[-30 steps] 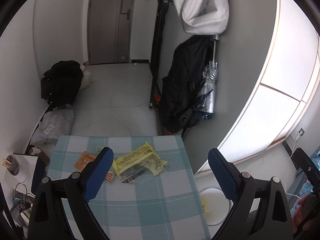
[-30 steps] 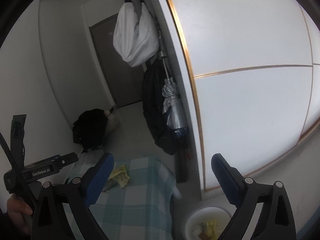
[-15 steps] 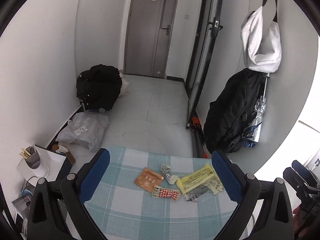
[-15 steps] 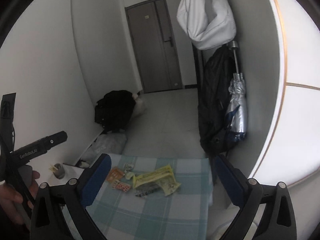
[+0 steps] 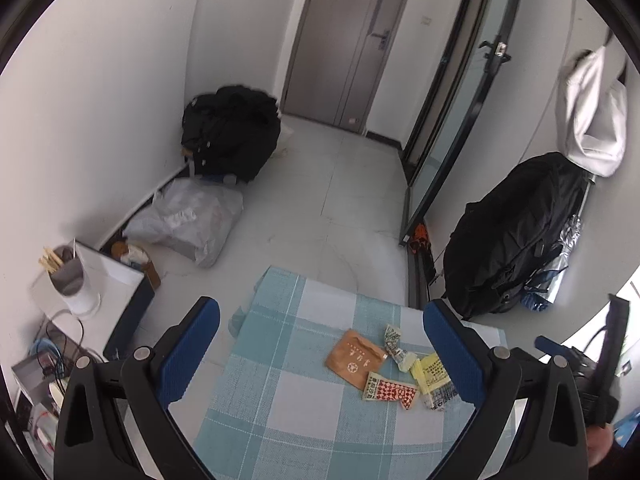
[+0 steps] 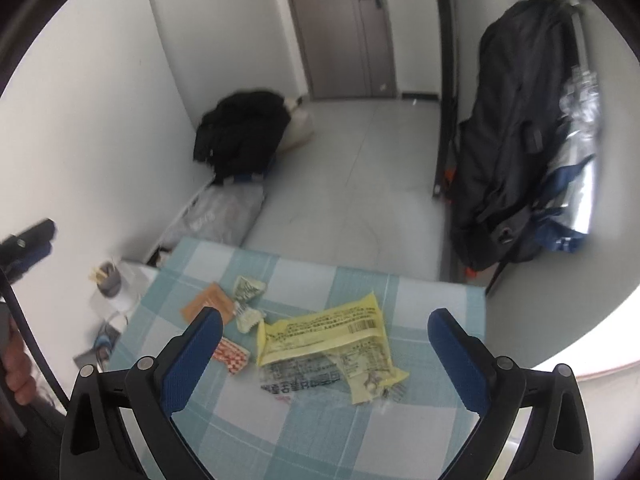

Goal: Collect trash
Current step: 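Lower the right gripper onto the yellow-printed clear wrapper and close it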

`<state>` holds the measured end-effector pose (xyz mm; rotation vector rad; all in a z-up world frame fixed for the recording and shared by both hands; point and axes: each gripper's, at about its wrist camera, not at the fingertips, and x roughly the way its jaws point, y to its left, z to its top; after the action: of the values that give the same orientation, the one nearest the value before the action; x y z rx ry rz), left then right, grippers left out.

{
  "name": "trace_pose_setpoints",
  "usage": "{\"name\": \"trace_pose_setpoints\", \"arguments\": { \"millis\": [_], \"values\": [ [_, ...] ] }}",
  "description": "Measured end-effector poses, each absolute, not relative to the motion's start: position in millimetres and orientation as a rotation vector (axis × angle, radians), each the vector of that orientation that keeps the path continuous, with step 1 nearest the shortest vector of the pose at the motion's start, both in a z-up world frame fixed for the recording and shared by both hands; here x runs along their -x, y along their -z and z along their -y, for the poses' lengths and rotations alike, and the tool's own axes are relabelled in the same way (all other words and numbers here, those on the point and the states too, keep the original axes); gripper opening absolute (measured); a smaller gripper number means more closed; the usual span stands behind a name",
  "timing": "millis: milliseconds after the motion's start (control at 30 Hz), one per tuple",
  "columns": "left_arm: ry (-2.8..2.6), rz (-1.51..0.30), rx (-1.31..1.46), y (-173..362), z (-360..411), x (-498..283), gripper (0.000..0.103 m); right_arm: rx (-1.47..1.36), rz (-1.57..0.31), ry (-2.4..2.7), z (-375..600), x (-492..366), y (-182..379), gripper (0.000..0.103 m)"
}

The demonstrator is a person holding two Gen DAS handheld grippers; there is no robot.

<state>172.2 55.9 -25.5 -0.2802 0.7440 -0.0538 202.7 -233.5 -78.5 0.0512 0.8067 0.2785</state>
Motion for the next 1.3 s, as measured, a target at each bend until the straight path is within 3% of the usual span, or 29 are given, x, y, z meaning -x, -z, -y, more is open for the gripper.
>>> {"name": "trace_pose_setpoints", "arguments": {
  "millis": [267, 600, 767, 1000, 1233, 1300],
  "values": [
    [0.031, -0.802, 0.31, 38, -62, -185, 0.1, -0.018, -0.958, -0.324, 218, -234, 133, 0.103],
    [0.025, -0.873, 0.326, 52, -64, -197, 0.1, 0.218, -1.044, -0.336, 185, -239, 163, 0.103],
    [0.037, -0.902, 0.352, 55, -64, -199, 0.1, 0.199, -1.071, -0.322, 188, -240, 170, 0.101],
    [0.033, -0.909, 0.338, 56, -60, -200, 0.1, 0.242, -1.07, -0.277, 193, -238, 171, 0.077],
    [0.033, -0.926, 0.357, 61, -58, -204, 0.1, 0.241, -1.034, -0.246, 204, -232, 167, 0.025],
    [0.034, -0.93, 0.361, 62, -57, -204, 0.1, 0.239, -1.028, -0.254, 207, -229, 166, 0.021]
  ]
}}
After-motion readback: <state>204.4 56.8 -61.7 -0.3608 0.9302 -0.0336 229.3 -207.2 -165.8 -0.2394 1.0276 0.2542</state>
